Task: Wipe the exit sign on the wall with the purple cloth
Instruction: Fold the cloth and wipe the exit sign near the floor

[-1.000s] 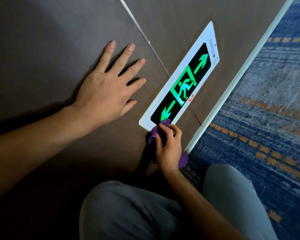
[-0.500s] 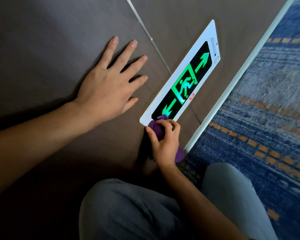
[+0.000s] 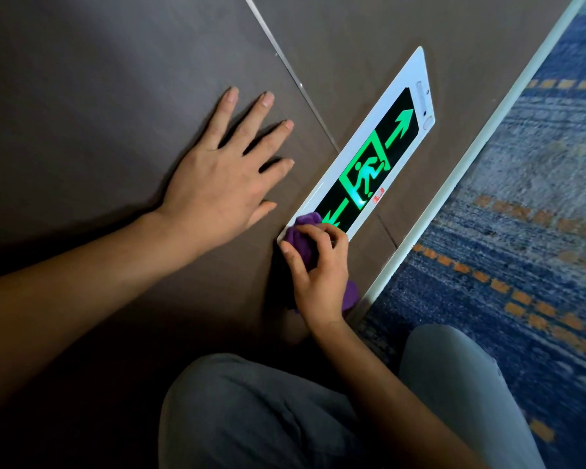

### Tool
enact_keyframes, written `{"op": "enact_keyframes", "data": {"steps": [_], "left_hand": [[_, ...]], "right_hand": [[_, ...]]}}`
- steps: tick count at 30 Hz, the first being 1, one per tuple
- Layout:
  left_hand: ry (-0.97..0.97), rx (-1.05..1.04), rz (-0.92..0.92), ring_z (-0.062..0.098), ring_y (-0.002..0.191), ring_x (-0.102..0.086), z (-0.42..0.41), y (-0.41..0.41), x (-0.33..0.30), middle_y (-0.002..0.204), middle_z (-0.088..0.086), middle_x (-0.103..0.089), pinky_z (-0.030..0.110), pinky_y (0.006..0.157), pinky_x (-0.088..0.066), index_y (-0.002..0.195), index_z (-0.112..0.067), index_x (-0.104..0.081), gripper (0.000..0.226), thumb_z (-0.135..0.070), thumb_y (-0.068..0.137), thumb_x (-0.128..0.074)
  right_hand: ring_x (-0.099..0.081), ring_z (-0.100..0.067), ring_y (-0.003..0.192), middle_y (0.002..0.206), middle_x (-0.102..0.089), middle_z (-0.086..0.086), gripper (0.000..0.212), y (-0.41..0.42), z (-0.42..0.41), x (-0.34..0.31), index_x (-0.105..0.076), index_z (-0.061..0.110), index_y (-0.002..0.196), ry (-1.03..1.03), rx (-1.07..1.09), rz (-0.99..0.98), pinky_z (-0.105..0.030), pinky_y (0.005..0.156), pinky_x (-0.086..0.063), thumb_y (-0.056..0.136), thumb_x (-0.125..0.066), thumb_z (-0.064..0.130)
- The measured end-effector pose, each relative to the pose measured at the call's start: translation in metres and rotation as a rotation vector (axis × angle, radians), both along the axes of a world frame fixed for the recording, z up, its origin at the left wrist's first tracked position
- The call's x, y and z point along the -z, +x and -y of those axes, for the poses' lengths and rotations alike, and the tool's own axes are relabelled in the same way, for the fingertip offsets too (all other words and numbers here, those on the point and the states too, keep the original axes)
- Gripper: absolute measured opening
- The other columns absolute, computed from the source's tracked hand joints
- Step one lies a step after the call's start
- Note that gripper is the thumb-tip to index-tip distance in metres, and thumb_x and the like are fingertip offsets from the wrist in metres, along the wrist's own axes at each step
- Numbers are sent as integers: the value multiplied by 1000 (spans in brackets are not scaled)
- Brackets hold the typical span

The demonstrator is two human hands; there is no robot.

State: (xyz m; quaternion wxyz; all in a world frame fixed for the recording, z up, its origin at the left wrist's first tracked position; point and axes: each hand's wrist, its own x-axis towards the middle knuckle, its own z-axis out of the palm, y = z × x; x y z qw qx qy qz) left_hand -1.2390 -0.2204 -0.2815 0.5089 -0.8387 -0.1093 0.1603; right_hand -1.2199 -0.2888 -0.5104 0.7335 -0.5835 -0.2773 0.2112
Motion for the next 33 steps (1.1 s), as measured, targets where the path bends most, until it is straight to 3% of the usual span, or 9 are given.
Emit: {"op": "enact_keyframes", "data": {"steps": [3,7,12,17,26,33], "left_hand": [[-5,7,3,46,157,-4,-1,-1,2,170,14,-19,69,123,-6,152,-23,-44,67,-58,95,-51],[-23,14,26,46,156,-5,-1,0,4,169,14,-23,70,122,-5,149,-22,-49,63,-55,95,-53],[-42,2,45,46,157,-6,-2,4,11,168,13,-26,70,122,-5,147,-22,-51,59,-51,96,-54],[-31,1,33,45,157,-9,-4,15,14,168,12,-26,68,123,-8,148,-24,-50,59,-52,96,-55],[-31,55,111,43,155,-15,-16,34,22,165,11,-33,66,124,-7,140,-22,-58,50,-50,98,-53],[-40,40,158,42,155,-16,-20,40,26,164,9,-35,65,124,-4,137,-25,-60,46,-46,97,-54]], "right_hand": [[-54,-11,117,128,-50,-1,35,-4,0,9,-64,29,120,-26,11,5,-7,100,-36,89,-75,42],[-57,-22,120,134,-48,-5,34,-9,2,36,-61,20,126,-142,19,-35,-31,98,-49,96,-69,34],[-53,-13,119,136,-44,-1,32,-4,-5,50,-57,24,128,-173,43,-77,-27,99,-45,99,-61,37],[-55,-23,122,139,-45,-8,32,9,-15,60,-60,15,130,-275,68,-142,-32,101,-45,100,-63,28],[-57,-26,116,134,-50,-10,34,61,-15,48,-57,16,132,-404,-48,-73,-12,86,-28,102,-60,32],[-64,-33,107,129,-52,-7,34,67,5,52,-51,22,133,-501,-275,177,-34,84,-47,103,-54,37]]}}
